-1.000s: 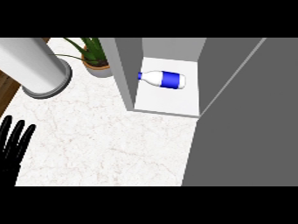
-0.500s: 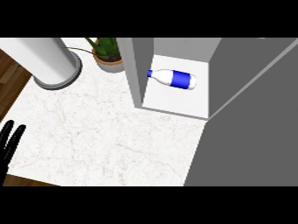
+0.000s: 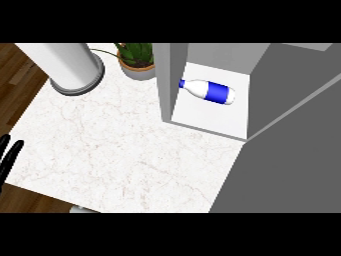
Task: Pick up the bottled water, place it into the cabinet and close the cabinet
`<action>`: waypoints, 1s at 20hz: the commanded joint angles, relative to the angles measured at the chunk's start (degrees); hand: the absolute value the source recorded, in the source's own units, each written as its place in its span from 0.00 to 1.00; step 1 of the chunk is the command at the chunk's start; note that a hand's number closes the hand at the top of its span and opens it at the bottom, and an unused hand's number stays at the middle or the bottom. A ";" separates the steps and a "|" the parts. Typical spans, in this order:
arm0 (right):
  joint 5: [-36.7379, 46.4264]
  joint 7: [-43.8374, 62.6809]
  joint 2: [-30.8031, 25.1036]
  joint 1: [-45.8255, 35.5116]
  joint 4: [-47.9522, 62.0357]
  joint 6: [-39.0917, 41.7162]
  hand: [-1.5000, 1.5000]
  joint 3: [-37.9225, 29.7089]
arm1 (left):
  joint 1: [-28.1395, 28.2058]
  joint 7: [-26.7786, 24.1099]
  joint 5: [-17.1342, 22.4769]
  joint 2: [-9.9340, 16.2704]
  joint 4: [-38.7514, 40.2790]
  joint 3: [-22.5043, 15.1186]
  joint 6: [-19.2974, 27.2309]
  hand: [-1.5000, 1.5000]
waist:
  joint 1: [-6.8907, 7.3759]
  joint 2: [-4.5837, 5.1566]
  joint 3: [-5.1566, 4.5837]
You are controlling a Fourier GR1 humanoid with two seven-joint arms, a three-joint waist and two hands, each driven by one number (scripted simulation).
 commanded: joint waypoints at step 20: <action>-3.74 7.87 3.83 -9.22 1.74 1.06 1.00 5.18 | -0.64 0.63 2.48 2.12 2.08 3.16 -3.04 0.00 | 0.47 1.40 -0.22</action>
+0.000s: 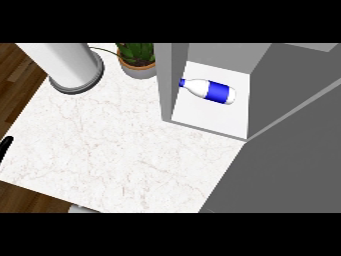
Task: Pick up the bottled water, place it into the cabinet and close the cabinet
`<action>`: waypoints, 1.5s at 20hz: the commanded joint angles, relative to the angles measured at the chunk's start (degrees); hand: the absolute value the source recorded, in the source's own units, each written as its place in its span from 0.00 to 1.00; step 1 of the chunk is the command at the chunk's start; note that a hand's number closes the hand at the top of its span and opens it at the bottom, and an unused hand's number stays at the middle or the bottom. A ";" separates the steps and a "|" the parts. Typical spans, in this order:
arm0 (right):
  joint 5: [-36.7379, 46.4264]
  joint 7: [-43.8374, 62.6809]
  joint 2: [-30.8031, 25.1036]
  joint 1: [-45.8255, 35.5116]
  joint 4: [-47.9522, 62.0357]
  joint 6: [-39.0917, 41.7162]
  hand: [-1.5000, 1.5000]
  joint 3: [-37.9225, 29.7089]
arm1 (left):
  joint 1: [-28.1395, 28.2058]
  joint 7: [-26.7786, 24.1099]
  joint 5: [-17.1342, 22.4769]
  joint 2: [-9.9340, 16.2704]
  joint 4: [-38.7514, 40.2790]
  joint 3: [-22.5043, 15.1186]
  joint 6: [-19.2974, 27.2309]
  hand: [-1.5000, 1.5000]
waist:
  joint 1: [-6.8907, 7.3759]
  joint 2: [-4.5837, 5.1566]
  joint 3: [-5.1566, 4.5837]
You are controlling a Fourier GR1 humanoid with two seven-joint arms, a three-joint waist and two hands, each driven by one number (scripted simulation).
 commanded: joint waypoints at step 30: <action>-7.25 20.65 14.30 -25.59 20.86 -7.20 1.00 -7.30 | -2.09 1.02 1.78 0.76 2.73 0.70 -3.92 0.00 | 2.36 1.21 0.74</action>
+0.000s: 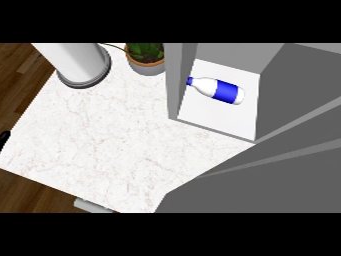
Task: Pick up the bottled water, place it into the cabinet and close the cabinet
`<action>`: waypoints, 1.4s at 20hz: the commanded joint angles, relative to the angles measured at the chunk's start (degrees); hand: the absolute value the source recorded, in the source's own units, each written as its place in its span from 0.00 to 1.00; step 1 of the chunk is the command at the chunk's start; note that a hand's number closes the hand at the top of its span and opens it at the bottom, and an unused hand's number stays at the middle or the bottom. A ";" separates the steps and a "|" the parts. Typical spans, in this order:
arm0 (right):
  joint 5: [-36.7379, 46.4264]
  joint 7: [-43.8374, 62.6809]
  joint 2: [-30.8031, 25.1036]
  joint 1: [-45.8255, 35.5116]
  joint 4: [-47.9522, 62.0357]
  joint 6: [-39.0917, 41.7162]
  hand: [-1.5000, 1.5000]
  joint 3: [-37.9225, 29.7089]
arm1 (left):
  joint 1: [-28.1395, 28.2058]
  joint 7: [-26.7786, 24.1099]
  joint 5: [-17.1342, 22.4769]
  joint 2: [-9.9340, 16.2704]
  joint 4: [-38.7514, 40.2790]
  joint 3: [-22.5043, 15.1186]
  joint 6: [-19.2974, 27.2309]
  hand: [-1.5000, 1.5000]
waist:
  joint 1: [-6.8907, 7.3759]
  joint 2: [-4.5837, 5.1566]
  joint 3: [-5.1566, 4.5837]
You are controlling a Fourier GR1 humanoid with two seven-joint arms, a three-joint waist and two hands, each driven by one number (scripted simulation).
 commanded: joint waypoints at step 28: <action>0.74 9.63 20.69 -53.23 53.89 -38.47 0.00 -18.80 | 1.68 -1.32 2.01 -0.46 4.95 3.69 -3.13 0.00 | -4.68 -1.22 1.10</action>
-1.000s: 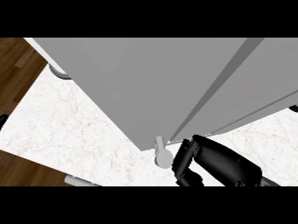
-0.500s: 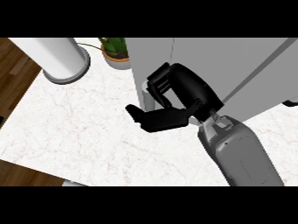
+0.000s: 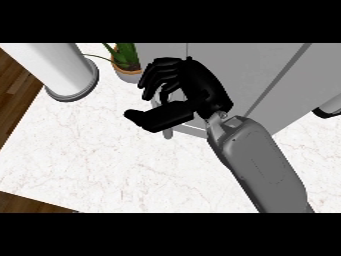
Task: Pick up the bottled water, place it into the cabinet and close the cabinet
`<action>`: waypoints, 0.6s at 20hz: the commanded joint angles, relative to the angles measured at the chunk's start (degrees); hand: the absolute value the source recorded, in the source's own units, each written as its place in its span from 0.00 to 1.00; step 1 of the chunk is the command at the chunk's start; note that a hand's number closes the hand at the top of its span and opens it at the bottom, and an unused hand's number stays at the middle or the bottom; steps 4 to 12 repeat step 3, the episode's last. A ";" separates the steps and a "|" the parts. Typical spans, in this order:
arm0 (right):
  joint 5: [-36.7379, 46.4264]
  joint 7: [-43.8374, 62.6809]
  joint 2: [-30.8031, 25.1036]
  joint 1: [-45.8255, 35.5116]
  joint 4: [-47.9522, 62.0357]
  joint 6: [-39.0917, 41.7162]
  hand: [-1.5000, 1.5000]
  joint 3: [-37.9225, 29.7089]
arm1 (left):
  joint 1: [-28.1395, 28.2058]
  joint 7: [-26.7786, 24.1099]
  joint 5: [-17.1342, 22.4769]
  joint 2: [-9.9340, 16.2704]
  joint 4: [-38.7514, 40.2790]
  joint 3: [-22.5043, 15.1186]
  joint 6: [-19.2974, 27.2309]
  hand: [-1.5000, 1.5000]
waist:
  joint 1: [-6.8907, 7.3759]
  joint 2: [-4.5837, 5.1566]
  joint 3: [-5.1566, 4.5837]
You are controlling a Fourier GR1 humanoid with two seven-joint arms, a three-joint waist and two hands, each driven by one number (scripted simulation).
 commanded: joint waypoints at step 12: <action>-1.21 -3.72 -0.03 -10.24 10.73 -8.38 0.00 -6.88 | 1.07 -0.44 -0.21 -0.48 0.36 0.29 -0.38 0.00 | 0.08 1.24 -0.16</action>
